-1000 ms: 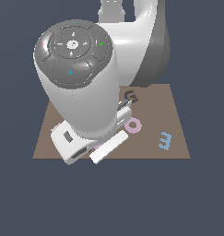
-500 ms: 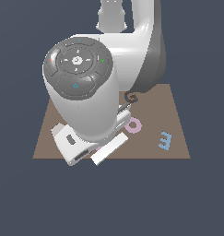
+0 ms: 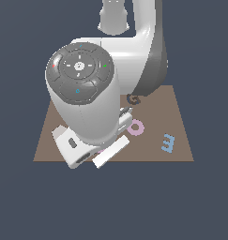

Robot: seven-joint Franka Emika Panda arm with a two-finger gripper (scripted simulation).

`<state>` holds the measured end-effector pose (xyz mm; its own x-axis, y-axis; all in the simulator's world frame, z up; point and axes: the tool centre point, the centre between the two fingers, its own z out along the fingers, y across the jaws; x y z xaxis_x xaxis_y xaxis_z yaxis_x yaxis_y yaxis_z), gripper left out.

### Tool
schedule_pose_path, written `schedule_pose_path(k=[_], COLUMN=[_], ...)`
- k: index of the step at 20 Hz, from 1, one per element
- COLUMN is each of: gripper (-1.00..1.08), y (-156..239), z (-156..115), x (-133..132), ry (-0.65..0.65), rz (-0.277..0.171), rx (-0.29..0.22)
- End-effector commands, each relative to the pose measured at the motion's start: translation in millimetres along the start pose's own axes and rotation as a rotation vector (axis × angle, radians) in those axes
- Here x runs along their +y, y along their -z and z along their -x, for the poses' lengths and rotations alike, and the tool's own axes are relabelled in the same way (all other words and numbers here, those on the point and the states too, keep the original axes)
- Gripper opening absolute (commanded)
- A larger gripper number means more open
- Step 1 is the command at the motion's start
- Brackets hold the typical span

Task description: Insert a designated object into the corresponding slot on a board.

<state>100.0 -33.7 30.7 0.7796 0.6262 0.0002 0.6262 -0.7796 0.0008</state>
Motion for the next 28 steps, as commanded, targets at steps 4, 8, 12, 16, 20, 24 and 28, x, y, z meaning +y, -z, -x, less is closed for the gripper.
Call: schedule_pose_path(k=[4,8,12,16,20,24,28], gripper=[-1.0,-1.0,-1.0,-1.0,-1.0,-1.0,-1.0], y=[0.0,0.1,0.4,1.1,2.0,3.3,4.9], z=[-0.2,1.4,6.2,14.6,27.4,45.6,69.7], x=[-0.3,-1.2,-4.1,-8.9,-15.7,-24.2,-33.5], ry=[0.0,0.005,0.02,0.045,0.083,0.136,0.204], rz=[0.0,0.0,0.0,0.0,0.0,0.0,0.0], rx=[0.0,0.0,0.0,0.0,0.0,0.0,0.0])
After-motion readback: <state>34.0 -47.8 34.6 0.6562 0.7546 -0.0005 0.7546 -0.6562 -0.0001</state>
